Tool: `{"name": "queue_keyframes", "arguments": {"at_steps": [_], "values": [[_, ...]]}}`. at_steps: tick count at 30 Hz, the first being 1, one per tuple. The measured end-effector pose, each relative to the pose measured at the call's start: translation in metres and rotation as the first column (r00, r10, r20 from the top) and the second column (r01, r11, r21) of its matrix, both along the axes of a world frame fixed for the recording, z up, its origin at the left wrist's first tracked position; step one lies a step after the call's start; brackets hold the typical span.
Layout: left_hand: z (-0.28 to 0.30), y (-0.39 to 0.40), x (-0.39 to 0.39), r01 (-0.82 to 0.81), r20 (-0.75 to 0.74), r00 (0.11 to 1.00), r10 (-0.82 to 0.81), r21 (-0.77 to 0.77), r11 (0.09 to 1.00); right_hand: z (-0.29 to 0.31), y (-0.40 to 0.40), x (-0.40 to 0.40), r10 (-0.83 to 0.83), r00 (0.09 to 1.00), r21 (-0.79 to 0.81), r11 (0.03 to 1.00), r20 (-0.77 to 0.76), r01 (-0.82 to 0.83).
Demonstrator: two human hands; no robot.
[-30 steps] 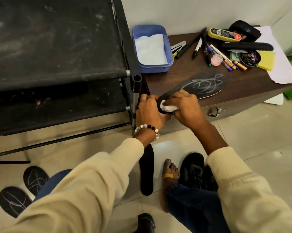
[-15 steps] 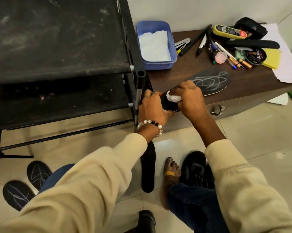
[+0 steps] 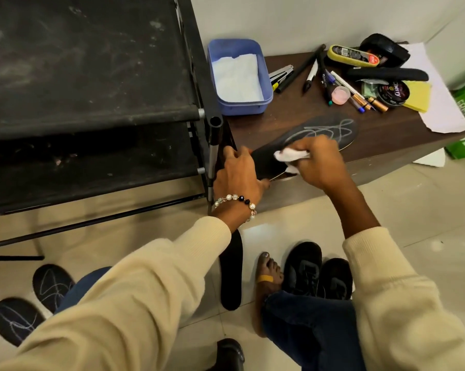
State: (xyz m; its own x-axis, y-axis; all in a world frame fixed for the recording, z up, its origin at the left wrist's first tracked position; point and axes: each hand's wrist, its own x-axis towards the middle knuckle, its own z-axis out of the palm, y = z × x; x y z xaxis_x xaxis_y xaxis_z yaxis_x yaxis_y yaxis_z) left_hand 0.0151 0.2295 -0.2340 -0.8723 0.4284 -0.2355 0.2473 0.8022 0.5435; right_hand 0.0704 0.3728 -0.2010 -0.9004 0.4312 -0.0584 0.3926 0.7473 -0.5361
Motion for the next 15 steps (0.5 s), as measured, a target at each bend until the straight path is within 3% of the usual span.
{"name": "queue_keyframes", "arguments": {"at_steps": [2,3,5,7,9,12,15], "values": [[0.002,0.001,0.000,0.012,0.005,1.000,-0.012,-0.012,1.000,0.006,0.008,0.006,-0.351,0.933,-0.326,0.894,-0.083,0.307],[0.003,0.001,-0.001,0.027,0.000,1.000,-0.027,-0.010,1.000,0.010,0.010,0.009,-0.442,0.892,-0.423,0.829,-0.094,0.366],[0.004,0.001,-0.003,0.075,-0.022,0.997,-0.075,0.002,0.997,0.012,0.013,0.012,-0.446,0.891,-0.430,0.823,-0.083,0.371],[0.003,0.002,-0.007,0.118,-0.031,0.993,-0.118,0.012,0.993,0.009,0.009,0.012,-0.308,0.949,-0.314,0.909,-0.059,0.275],[0.001,0.002,-0.010,0.136,-0.028,0.990,-0.136,0.012,0.991,0.002,0.004,0.011,-0.082,0.996,-0.050,0.995,0.028,0.083],[-0.003,0.001,-0.012,0.132,-0.062,0.990,-0.130,0.021,0.991,-0.005,-0.004,0.009,0.109,0.982,0.141,0.981,0.151,-0.130],[-0.006,0.001,-0.012,0.126,-0.077,0.989,-0.123,0.035,0.991,-0.012,-0.010,0.010,0.122,0.978,0.302,0.938,0.167,-0.169]]}}
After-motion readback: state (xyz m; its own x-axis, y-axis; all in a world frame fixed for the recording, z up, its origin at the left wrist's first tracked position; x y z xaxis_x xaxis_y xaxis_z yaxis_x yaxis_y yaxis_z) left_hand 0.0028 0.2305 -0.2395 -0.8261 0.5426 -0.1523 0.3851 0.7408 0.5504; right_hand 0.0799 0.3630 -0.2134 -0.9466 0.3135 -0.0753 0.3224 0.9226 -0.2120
